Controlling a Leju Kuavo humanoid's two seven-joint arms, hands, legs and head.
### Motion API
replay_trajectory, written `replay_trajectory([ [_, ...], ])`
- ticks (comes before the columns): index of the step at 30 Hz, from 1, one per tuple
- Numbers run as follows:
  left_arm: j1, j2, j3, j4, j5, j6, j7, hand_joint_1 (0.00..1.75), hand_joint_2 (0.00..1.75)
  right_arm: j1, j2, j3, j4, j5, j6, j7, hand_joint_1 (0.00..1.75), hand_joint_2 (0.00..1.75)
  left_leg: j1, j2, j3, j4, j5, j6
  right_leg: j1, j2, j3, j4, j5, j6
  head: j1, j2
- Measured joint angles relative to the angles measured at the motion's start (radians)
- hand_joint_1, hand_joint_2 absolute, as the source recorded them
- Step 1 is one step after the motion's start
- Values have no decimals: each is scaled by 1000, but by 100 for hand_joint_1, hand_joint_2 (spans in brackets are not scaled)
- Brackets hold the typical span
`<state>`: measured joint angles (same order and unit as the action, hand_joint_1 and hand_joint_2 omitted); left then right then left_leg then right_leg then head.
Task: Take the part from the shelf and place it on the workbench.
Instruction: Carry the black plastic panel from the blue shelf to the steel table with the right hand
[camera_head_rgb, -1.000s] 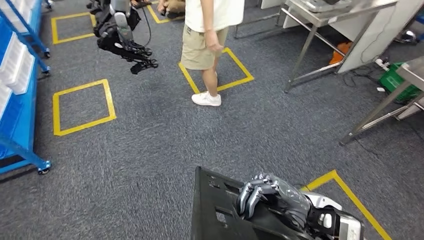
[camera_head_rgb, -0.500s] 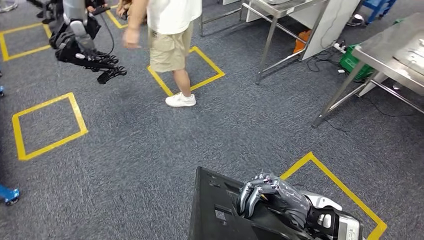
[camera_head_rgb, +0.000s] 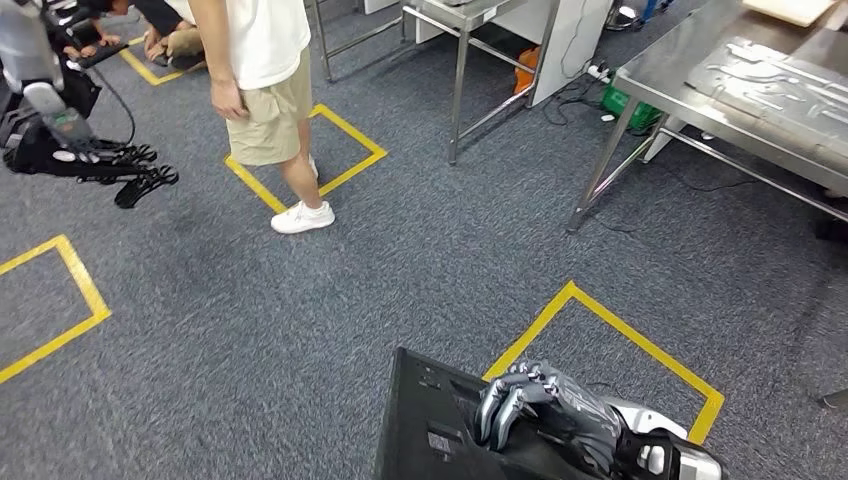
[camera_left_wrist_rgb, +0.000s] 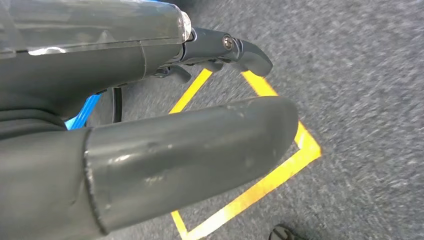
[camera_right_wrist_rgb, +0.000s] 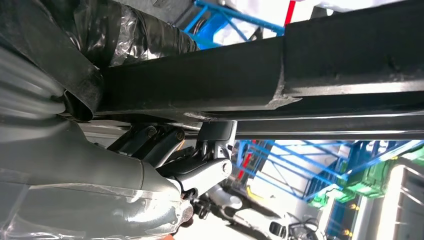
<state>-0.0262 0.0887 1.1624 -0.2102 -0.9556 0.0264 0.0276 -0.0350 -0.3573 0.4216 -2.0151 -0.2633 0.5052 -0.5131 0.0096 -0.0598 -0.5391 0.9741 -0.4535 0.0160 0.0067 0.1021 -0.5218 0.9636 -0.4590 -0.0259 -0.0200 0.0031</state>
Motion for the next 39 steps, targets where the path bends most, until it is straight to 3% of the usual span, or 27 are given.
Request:
replay_trajectory([
  [1,-1,1,0,0,0,-1,-2,0,0,1,0,0,-2,1,0,0,169,175,-3,-1,5,-12,-1,3,-2,10,-1,0,-2,6,0,0],
  [3,-4,1,0,0,0,-3,-5,0,0,3,0,2,-7,2,0,0,169,175,-2,20,12,-20,2,9,-4,22,-3,0,-3,17,0,0],
  [5,-8,0,0,0,0,-6,-8,0,0,1,0,4,-12,2,-1,2,169,175,4,41,19,-30,8,18,-3,-18,-21,40,-31,27,1,0],
  [7,-6,-3,0,0,0,-7,-10,0,0,0,1,11,-14,2,-2,4,169,175,5,64,21,-33,8,23,-7,-75,-82,160,-96,40,2,0],
  [9,-2,-4,0,0,0,-10,-12,0,0,1,1,20,-13,1,-4,4,169,175,5,88,23,-33,4,23,-17,-92,-150,282,-140,52,2,0],
  [10,-2,-5,0,0,0,-12,-14,0,0,2,1,23,-13,0,-6,4,169,175,6,100,25,-33,2,21,-22,-95,-161,297,-132,57,2,0],
  [11,-2,-6,0,0,0,-14,-16,0,0,2,1,25,-13,-1,-9,4,169,175,8,111,29,-33,-2,18,-26,-100,-151,270,-105,61,2,0],
  [12,-3,-7,0,0,0,-16,-18,0,0,2,1,26,-13,-3,-13,4,169,175,9,122,33,-33,-6,15,-29,-110,-121,207,-67,63,2,0],
  [14,-4,-8,0,0,-1,-17,-20,0,0,1,1,27,-14,-6,-17,3,169,175,8,139,46,-33,-17,3,-28,-160,-49,63,-8,61,2,0],
  [16,-3,-10,0,0,-1,-18,-21,0,0,0,2,27,-16,-7,-20,2,169,175,5,157,57,-32,-28,-13,-23,-185,-21,6,6,49,1,0],
  [18,-5,-11,0,0,-2,-18,-22,0,0,1,2,27,-18,-8,-21,1,169,175,7,179,67,-34,-35,-28,-21,-160,-23,8,7,32,1,0],
  [20,-10,-12,0,0,-3,-19,-22,0,0,2,3,28,-20,-8,-21,1,169,175,12,154,61,-3,-60,-39,-23,-136,-21,2,13,16,1,0],
  [21,-10,-13,0,0,-4,-19,-22,0,0,1,4,29,-21,-9,-21,1,169,175,14,127,39,46,-89,-42,-25,-124,-21,0,15,9,1,0],
  [23,-7,-14,0,0,-6,-19,-21,0,0,1,7,34,-20,-9,-21,3,169,175,14,78,-35,194,-159,-43,-20,-101,-22,2,14,0,1,0],
  [24,-4,-14,0,0,-7,-19,-21,0,0,2,8,38,-19,-9,-21,4,169,175,13,70,-71,257,-178,-43,-18,-87,-22,3,12,-3,1,0],
  [25,-2,-14,0,0,-8,-19,-21,0,0,2,9,42,-18,-9,-20,5,169,175,12,66,-93,288,-176,-42,-15,-73,-21,3,11,-4,1,0],
  [26,-2,-15,0,0,-8,-19,-21,0,0,2,11,46,-18,-10,-20,6,169,175,11,64,-96,274,-151,-39,-13,-58,-18,4,10,-5,1,0],
  [27,-2,-15,0,0,-8,-19,-22,0,0,2,12,49,-17,-10,-20,6,169,175,11,59,-80,221,-109,-33,-11,-44,-14,4,8,-5,1,0],
  [29,-3,-13,0,0,-8,-19,-23,0,0,1,14,52,-16,-11,-19,6,169,175,8,18,-25,72,-26,-16,-9,-21,-8,5,4,-1,1,0],
  [31,-3,-11,0,0,-8,-19,-24,0,0,0,16,55,-15,-13,-19,7,169,175,3,-15,5,-7,1,-1,-14,1,-10,5,1,9,1,0],
  [33,-4,-10,0,0,-8,-19,-25,0,0,-2,17,58,-14,-15,-19,7,169,175,1,-3,13,-21,0,6,-17,23,-14,3,1,23,0,0],
  [34,-6,-10,0,0,-8,-19,-25,0,0,-2,17,59,-14,-17,-18,8,169,175,4,9,18,-29,3,9,-16,19,-16,5,-1,28,0,0],
  [36,-9,-12,0,0,-8,-19,-24,0,0,-7,17,59,-13,-23,-18,10,169,175,11,33,27,-45,10,15,-10,-26,-41,56,-34,36,1,0],
  [38,-7,-16,1,0,-8,-19,-24,0,0,-14,18,60,-11,-29,-17,11,169,175,11,59,30,-49,9,18,-13,-81,-111,189,-102,44,2,0],
  [39,-5,-18,2,0,-8,-19,-23,0,0,-15,18,61,-9,-30,-17,12,169,175,11,72,31,-47,6,17,-17,-91,-149,257,-128,48,2,0],
])
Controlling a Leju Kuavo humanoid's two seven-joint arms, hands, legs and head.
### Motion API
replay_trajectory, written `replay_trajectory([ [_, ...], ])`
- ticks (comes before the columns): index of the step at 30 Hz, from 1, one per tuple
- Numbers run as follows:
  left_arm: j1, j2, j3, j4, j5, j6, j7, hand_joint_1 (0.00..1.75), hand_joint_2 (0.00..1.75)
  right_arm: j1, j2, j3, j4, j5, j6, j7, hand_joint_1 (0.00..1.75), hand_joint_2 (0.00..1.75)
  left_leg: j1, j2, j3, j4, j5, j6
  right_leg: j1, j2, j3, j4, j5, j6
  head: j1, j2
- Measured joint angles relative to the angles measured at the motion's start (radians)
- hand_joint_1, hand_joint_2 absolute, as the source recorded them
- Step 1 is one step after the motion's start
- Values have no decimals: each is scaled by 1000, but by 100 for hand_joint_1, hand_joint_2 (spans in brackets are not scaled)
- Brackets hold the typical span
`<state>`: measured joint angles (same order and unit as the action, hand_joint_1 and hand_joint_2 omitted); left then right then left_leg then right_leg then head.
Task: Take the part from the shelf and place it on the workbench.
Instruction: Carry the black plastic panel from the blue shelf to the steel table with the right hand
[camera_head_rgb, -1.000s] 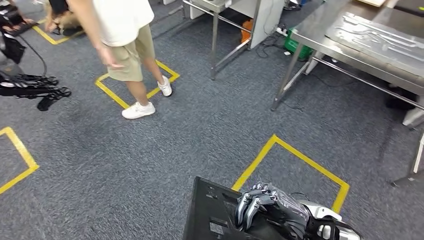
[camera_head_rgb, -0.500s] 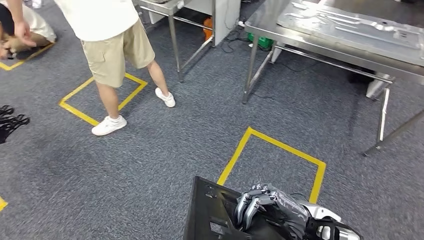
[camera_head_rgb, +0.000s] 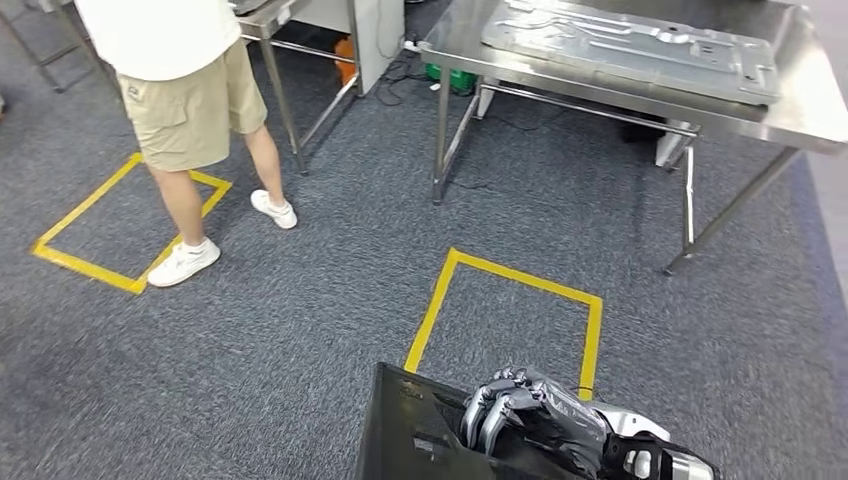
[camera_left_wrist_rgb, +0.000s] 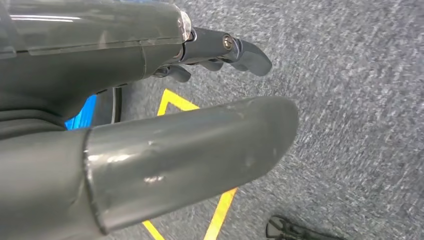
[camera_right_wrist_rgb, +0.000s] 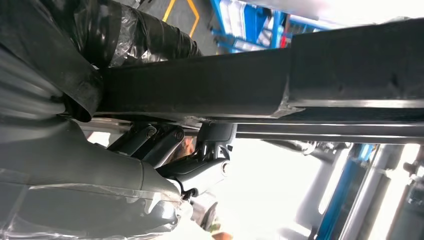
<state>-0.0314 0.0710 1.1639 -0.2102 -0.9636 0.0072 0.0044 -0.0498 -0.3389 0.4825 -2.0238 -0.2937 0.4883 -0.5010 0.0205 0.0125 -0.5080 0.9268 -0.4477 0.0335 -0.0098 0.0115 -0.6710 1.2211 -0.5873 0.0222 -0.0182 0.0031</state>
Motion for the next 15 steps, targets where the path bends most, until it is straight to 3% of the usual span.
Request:
replay_trajectory([
  [1,1,-1,1,0,0,0,1,0,0,0,0,0,2,-1,1,1,169,175,0,13,1,2,-4,-1,-4,-5,-25,41,-6,4,0,0],
  [2,1,-2,1,0,0,0,1,0,0,0,1,0,4,-3,1,3,169,175,1,25,4,4,-8,-3,-7,-8,-28,41,10,7,0,0],
  [4,-1,-5,2,0,0,0,1,0,0,-2,1,0,5,-8,3,6,169,175,2,47,14,7,-19,-10,-13,-28,28,-76,85,11,0,0],
  [6,-3,-7,2,0,0,0,1,0,0,-6,1,0,6,-14,6,9,169,175,-2,64,26,9,-31,-22,-10,-63,95,-207,138,6,0,0],
  [7,-4,-7,2,0,0,0,1,0,0,-8,1,1,7,-17,9,11,169,175,-5,71,30,10,-37,-29,-7,-72,110,-238,145,0,0,0],
  [9,-6,-8,3,0,0,1,2,0,0,-11,1,1,8,-24,15,13,169,175,-6,88,37,10,-44,-42,-4,-56,109,-241,142,-15,0,0],
  [10,-8,-9,3,0,0,1,2,0,0,-12,1,1,8,-27,17,13,169,175,-4,88,39,13,-49,-49,-4,-46,107,-240,141,-23,-1,0],
  [12,-11,-10,4,0,0,-1,2,0,0,-16,1,1,8,-31,19,14,169,175,2,54,22,59,-82,-57,-6,-27,108,-241,143,-37,-1,0],
  [14,-9,-12,4,0,0,-2,1,0,0,-22,1,1,8,-35,24,16,169,175,3,9,-44,194,-150,-59,-4,-9,108,-242,142,-46,-1,0],
  [15,-7,-12,5,0,0,-2,1,0,0,-24,1,1,9,-38,27,17,169,175,2,0,-86,271,-179,-58,-1,2,109,-242,142,-49,-1,0],
])
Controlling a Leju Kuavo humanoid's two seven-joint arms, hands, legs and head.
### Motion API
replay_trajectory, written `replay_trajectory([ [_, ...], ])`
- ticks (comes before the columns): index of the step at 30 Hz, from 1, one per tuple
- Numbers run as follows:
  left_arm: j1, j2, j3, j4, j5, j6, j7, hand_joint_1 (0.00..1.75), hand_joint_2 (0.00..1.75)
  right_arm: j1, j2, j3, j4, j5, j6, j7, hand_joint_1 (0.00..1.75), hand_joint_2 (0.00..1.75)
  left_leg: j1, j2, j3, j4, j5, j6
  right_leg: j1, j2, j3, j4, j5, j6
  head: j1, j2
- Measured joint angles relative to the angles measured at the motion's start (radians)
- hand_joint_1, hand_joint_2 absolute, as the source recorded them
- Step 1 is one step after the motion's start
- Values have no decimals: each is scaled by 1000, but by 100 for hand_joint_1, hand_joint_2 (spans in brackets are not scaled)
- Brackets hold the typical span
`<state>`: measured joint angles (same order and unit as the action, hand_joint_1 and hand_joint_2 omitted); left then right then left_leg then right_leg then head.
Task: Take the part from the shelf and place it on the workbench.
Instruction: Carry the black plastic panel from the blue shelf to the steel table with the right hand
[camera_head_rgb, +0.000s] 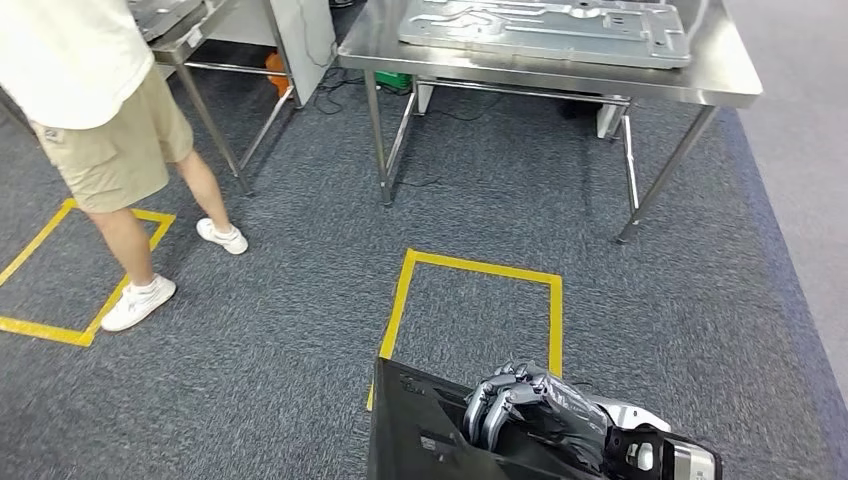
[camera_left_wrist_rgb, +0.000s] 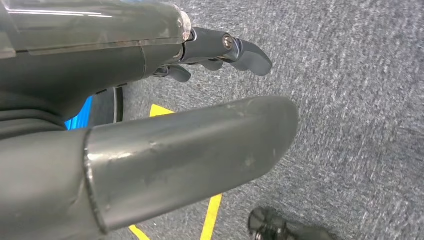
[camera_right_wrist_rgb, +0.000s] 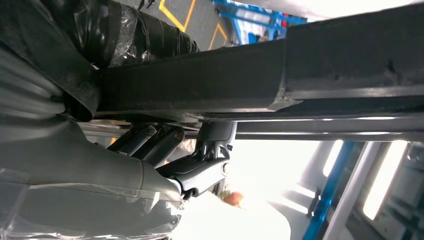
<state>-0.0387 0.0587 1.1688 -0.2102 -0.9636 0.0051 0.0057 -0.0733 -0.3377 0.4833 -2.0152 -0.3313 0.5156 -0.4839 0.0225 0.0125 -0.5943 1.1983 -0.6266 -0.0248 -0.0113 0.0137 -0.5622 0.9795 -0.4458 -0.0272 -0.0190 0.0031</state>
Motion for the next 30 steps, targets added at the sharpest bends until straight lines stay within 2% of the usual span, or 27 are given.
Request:
replay_trajectory([
  [1,2,0,0,0,0,0,0,0,0,0,0,0,1,-2,3,2,169,175,-1,-4,-33,55,-11,2,3,12,1,1,-1,-2,0,0],
  [2,3,-1,1,0,0,0,0,0,0,0,0,0,2,-4,5,4,169,175,-3,-6,-50,71,0,7,7,25,2,2,-2,-4,0,0],
  [3,4,-1,1,0,0,0,-1,0,0,-1,0,0,3,-5,6,7,169,175,-5,-9,-46,43,33,14,12,38,5,2,-3,-5,0,0],
  [4,4,-1,1,0,0,0,-2,0,0,-1,0,0,4,-6,7,10,169,175,-8,-19,-24,-22,79,25,15,50,8,3,-4,-6,0,0],
  [6,4,2,1,0,0,0,-5,0,0,-4,2,0,4,-9,6,13,169,175,-16,-66,30,-165,151,55,16,74,11,3,-6,-5,0,0],
  [7,4,4,2,-1,0,0,-6,0,0,-5,2,0,5,-9,6,14,169,175,-21,-84,47,-207,166,65,13,85,8,3,-6,-1,0,0],
  [8,4,7,2,-2,0,1,-6,0,0,-5,3,0,6,-9,6,14,169,175,-24,-92,54,-225,168,72,9,96,5,3,-5,4,0,0],
  [10,2,8,2,-3,0,1,-6,0,0,-6,3,0,5,-9,5,15,169,175,-24,-71,63,-240,173,74,4,115,2,0,-2,18,-1,0],
  [11,0,8,3,-4,0,0,-6,0,0,-6,3,1,5,-9,4,16,169,175,-21,-60,70,-253,178,75,6,105,0,5,-7,23,-1,0],
  [12,-1,8,3,-4,0,0,-6,0,0,-9,3,1,4,-9,3,16,169,175,-17,-48,76,-265,182,76,8,84,-9,24,-21,29,0,0],
  [14,0,3,5,-4,1,-3,-3,0,0,-14,3,2,6,-8,2,17,169,175,-15,-27,83,-274,184,74,8,23,-59,128,-80,39,0,0],
  [15,1,1,7,-4,1,-5,-1,0,0,-15,3,2,7,-8,2,18,169,175,-15,-18,82,-271,181,74,4,6,-94,196,-112,43,0,0],
  [16,3,-1,9,-4,2,-7,3,0,0,-15,3,2,9,-7,2,18,169,175,-15,-9,82,-269,178,72,0,-3,-123,251,-131,48,0,0],
  [17,3,-2,11,-4,4,-10,7,0,0,-15,3,3,11,-6,3,18,169,175,-14,-1,82,-266,175,69,-5,-8,-136,274,-130,52,0,0],
  [18,2,-3,12,-4,6,-12,10,0,0,-15,3,3,12,-6,3,18,169,175,-13,5,83,-262,172,67,-9,-10,-127,256,-109,56,0,0],
  [20,-1,-5,17,-4,10,-17,17,0,0,-18,3,3,13,-6,4,18,169,175,-10,13,86,-255,165,59,-15,-18,-58,124,-42,61,0,0],
  [21,-3,-5,21,-4,10,-19,19,0,0,-19,3,3,14,-6,5,18,169,175,-11,15,87,-251,160,54,-15,-21,-24,60,-18,59,0,0],
  [22,-4,-6,24,-4,11,-21,21,0,0,-22,3,3,14,-6,5,17,169,175,-13,15,88,-248,157,48,-14,-23,-2,18,-7,55,0,0],
  [23,-4,-6,26,-4,11,-23,22,0,0,-23,3,3,15,-6,5,17,169,175,-14,16,88,-246,154,42,-12,-23,5,3,-7,49,0,0],
  [25,-5,-6,28,-4,12,-30,22,0,0,-26,3,3,16,-6,6,16,169,175,-13,17,87,-243,150,30,-8,-17,2,7,-8,34,0,0],
  [27,-5,-6,29,-4,12,-35,23,0,0,-27,3,3,16,-5,7,16,169,175,-8,11,77,-215,129,18,-8,-15,3,5,-8,20,0,0],
  [28,-5,-6,29,-4,12,-37,23,0,0,-29,3,3,16,-5,7,16,169,175,-6,7,57,-171,103,14,-8,-15,4,4,-8,14,0,0],
  [30,-5,-6,31,-4,12,-40,22,0,0,-30,3,3,16,-4,7,16,169,175,-4,-1,-15,-26,33,9,-6,-15,4,4,-11,5,0,0],
])
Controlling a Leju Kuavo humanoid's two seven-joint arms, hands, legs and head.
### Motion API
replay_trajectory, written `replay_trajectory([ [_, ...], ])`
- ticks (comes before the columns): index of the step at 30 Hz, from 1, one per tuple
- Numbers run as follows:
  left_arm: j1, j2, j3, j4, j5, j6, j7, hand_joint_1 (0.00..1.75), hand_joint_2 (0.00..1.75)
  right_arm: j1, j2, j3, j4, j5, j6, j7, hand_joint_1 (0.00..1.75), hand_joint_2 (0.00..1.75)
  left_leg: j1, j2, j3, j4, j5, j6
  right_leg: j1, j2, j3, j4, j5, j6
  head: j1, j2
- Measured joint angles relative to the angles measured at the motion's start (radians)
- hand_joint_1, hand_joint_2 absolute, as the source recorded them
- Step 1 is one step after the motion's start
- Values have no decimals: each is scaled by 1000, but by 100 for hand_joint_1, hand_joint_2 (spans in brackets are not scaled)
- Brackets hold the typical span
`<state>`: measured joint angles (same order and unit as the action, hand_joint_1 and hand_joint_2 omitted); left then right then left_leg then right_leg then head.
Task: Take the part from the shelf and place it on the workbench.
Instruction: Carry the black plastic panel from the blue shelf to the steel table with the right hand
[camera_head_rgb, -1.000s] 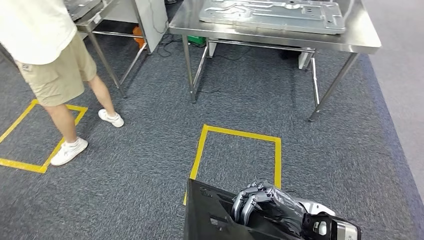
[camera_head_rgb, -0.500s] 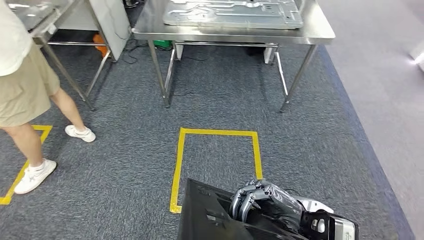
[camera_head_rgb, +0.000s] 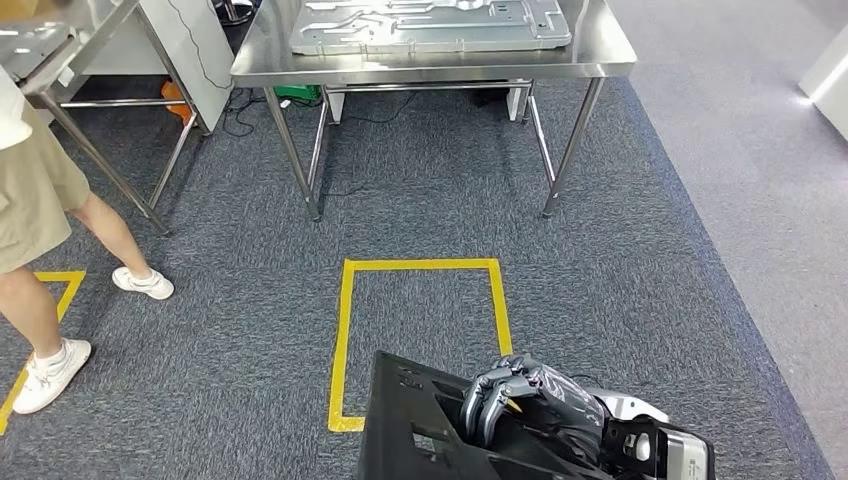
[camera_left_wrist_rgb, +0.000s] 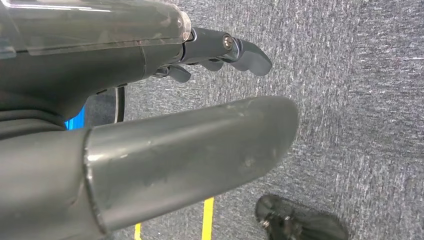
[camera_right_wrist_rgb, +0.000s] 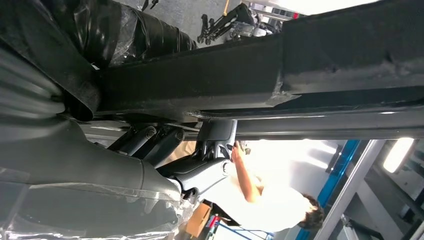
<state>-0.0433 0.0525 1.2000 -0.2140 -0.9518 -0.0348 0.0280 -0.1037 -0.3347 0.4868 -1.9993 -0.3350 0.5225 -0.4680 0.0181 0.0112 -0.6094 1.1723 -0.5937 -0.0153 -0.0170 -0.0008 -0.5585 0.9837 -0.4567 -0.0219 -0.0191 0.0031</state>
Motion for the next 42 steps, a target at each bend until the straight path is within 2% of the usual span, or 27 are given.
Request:
replay_trajectory([
  [1,1,0,1,0,0,-2,0,0,0,0,0,0,0,1,0,0,169,175,0,-2,-37,70,-24,-1,2,1,0,1,-2,-2,0,0],
  [2,2,0,2,0,0,-4,0,0,0,0,0,0,0,3,0,0,169,175,0,-2,-61,109,-27,1,5,3,2,2,-3,-3,0,0],
  [3,3,0,3,0,0,-6,0,0,0,0,0,0,0,4,0,0,169,175,-1,-2,-66,108,-10,3,7,6,5,3,-6,-4,0,0],
  [5,4,0,4,0,0,-8,-1,0,0,0,0,0,0,6,-1,0,169,175,-5,-5,-16,-13,72,17,10,10,16,3,-11,-2,0,0],
  [7,3,4,6,0,0,-8,-2,0,0,0,0,0,0,6,-2,0,169,175,-11,-7,44,-150,123,37,12,14,24,1,-18,5,0,0],
  [8,2,5,7,0,0,-8,-2,0,0,0,0,0,0,7,-3,0,169,175,-15,-7,59,-187,127,44,12,15,27,-2,-20,11,0,0],
  [11,3,7,10,0,0,-8,-5,0,0,1,0,0,0,8,-4,-1,169,175,-14,-5,76,-217,124,59,10,15,30,9,-10,31,0,0],
  [12,3,6,11,0,0,-8,-6,0,0,1,-1,0,0,8,-4,-1,169,175,-12,-5,85,-223,127,63,10,14,25,27,-18,36,0,0],
  [13,3,6,12,0,0,-8,-6,0,0,0,-1,0,0,8,-4,-1,169,175,-9,-5,94,-226,129,66,9,13,12,58,-40,39,0,0],
  [15,3,5,14,0,0,-8,-7,0,0,0,-2,0,0,8,-5,-1,169,175,-8,-3,101,-227,127,68,6,11,-51,173,-104,45,0,0],
  [17,4,3,16,0,0,-8,-8,0,0,2,-2,1,1,8,-5,0,169,175,-8,-2,107,-227,121,66,3,10,-119,277,-136,52,0,0],
  [18,4,3,18,0,0,-8,-8,0,0,3,-2,1,2,8,-5,0,169,175,-8,-2,113,-227,117,64,2,9,-130,280,-122,56,0,0],
  [19,4,3,19,0,0,-8,-8,0,0,3,-2,1,3,8,-5,-1,169,175,-7,-2,122,-227,111,61,0,7,-119,242,-87,59,0,0],
  [21,4,1,19,0,0,-9,-7,0,0,4,-2,1,3,8,-5,-1,169,175,-5,-2,140,-227,96,53,-3,0,-61,102,-4,59,0,0],
  [22,3,1,20,0,0,-10,-8,0,0,3,-2,1,3,8,-5,-2,169,175,-6,-3,147,-227,89,46,-2,-3,-39,47,11,54,0,0],
  [23,3,1,20,0,0,-10,-8,0,0,4,-2,1,3,8,-5,-2,169,175,-6,-2,149,-227,83,39,0,-4,-27,16,15,47,0,0],
  [27,3,0,20,0,-1,-11,-8,0,0,6,-3,1,3,7,-4,-3,169,175,-6,-1,158,-202,71,15,2,3,-9,4,5,13,0,0],
  [29,0,0,20,0,-1,-11,-8,0,0,4,-3,1,2,7,-4,-3,169,175,-4,-2,114,-112,38,9,2,4,8,1,-1,1,0,0],
  [31,0,0,20,0,-1,-11,-8,0,0,4,-3,1,2,6,-4,-3,169,175,-4,-3,24,30,-20,5,4,5,19,-1,-11,-4,-1,0],
  [32,2,-1,20,0,-1,-11,-8,0,0,5,-3,1,3,7,-4,-3,169,175,-4,-3,-15,79,-40,5,6,7,25,-1,-16,-5,0,0],
  [33,4,-1,21,0,-1,-11,-8,0,0,5,-3,1,3,6,-4,-3,169,175,-5,-3,-38,94,-40,7,7,9,34,-2,-22,-6,-1,0],
  [34,5,-2,21,0,-1,-12,-9,0,0,5,-3,1,3,6,-3,-3,169,175,-7,-3,-42,67,-16,13,10,11,45,-4,-29,-6,-1,0],
  [36,6,-1,21,0,-1,-14,-11,0,0,4,-3,1,3,6,-3,-3,169,175,-17,-5,-9,-69,90,38,13,13,70,-12,-41,-6,0,0],
  [37,6,1,21,0,-1,-14,-12,0,0,4,-3,1,3,5,-2,-2,169,175,-24,-7,9,-130,128,51,16,15,80,-16,-46,-4,0,0],
  [39,8,7,21,0,-2,-15,-13,0,0,3,-3,1,5,5,-3,-1,169,175,-36,-15,29,-191,151,71,15,18,90,-21,-54,4,0,0],
  [40,8,9,21,0,-2,-16,-14,0,0,2,-3,2,5,5,-3,-1,169,175,-39,-19,33,-195,144,75,17,20,93,-25,-58,9,0,0],
  [42,7,11,22,0,-2,-17,-16,0,0,1,-3,2,4,5,-4,-1,169,175,-32,-19,51,-215,161,76,18,19,101,-25,-65,19,0,0],
])
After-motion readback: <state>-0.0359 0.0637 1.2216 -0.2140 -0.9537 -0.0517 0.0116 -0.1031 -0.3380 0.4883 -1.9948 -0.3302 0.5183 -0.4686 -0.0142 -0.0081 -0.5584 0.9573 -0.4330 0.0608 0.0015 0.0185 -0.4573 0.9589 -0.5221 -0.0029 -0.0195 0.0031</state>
